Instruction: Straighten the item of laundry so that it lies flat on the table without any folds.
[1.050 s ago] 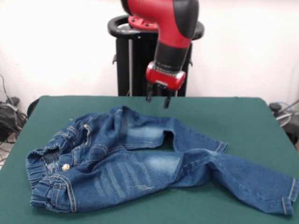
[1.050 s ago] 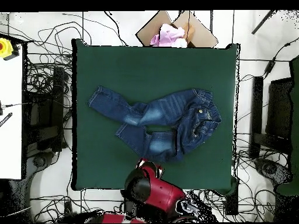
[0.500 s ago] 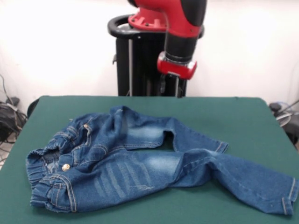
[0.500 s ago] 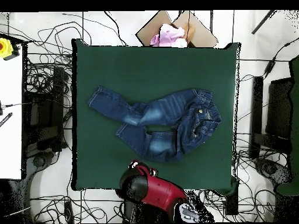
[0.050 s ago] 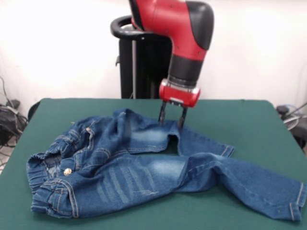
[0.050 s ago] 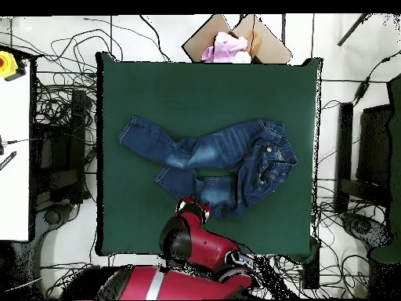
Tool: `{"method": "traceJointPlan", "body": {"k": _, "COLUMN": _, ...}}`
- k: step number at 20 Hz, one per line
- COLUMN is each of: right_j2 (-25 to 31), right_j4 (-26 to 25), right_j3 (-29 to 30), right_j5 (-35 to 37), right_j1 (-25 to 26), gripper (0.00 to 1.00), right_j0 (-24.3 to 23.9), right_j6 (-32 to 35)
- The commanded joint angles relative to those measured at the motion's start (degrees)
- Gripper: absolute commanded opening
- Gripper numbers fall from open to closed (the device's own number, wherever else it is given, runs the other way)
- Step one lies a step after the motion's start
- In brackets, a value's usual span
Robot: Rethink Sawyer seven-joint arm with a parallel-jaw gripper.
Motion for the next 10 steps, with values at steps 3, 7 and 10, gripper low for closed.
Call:
{"method": "traceJointPlan", "body": {"k": 3, "right_j2": 6.29, "right_j4": 4.06, "right_j3": -8.7, "right_j5": 0.94, "right_j1": 7.39, "gripper": 1.0, "right_j0": -0.42, "right_j6": 13.05}}
{"method": "traceJointPlan", "body": {"k": 7, "right_j2": 6.14, "right_j4": 4.01, "right_j3": -8.9, "right_j5": 4.01, "right_j1": 7.65, "gripper": 1.0, "right_j0": 0.04, "right_j6": 11.35}}
{"method": "traceJointPlan", "body": {"k": 10, "right_j2": 5.68, "right_j4": 3.62, "right_j3": -9.26, "right_j5": 6.0, "right_j1": 8.1, "gripper": 1.0, "right_j0": 0.39, "right_j6": 10.11}}
